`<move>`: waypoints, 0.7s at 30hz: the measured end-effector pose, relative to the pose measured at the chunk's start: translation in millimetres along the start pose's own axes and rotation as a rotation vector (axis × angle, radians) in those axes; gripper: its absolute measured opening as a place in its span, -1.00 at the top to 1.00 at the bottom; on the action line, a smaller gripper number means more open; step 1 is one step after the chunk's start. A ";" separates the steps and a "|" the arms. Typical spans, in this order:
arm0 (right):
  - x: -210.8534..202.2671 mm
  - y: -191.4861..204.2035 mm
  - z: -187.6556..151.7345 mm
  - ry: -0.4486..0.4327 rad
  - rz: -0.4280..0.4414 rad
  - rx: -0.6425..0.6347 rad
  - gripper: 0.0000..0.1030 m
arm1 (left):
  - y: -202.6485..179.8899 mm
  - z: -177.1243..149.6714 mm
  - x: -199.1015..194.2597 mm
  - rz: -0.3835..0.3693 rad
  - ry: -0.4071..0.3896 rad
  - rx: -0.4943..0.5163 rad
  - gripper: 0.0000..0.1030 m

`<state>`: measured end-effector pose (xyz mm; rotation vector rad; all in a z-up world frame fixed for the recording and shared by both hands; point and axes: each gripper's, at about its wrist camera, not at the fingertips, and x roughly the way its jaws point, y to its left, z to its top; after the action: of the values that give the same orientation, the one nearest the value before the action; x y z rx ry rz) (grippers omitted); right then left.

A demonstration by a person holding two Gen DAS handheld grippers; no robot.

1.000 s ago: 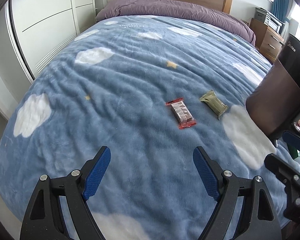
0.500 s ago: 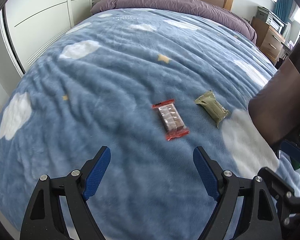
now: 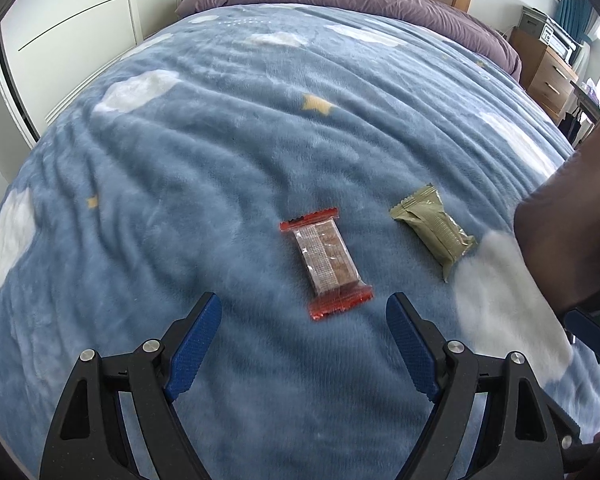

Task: Organize snacks
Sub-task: 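Move both open tools back toward the wafer bar and green packet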

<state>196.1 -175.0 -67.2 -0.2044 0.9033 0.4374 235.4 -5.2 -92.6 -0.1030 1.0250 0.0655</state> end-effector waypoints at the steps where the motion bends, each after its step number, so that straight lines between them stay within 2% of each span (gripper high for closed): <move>1: 1.0 0.1 0.7 0.000 0.001 -0.001 -0.97 | -0.5 0.5 2.2 0.003 0.003 0.001 -0.56; 12: 16.9 -0.1 15.1 0.003 -0.032 -0.035 -0.97 | -3.3 5.3 16.0 0.008 0.004 0.012 -0.56; 21: 36.3 5.7 34.3 0.015 -0.029 -0.049 -0.96 | 15.2 8.0 18.5 -0.056 0.010 -0.013 -0.54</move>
<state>237.6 -147.7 -75.1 -0.2650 0.9037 0.4318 250.1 10.9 -105.1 -0.1438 1.0314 0.0204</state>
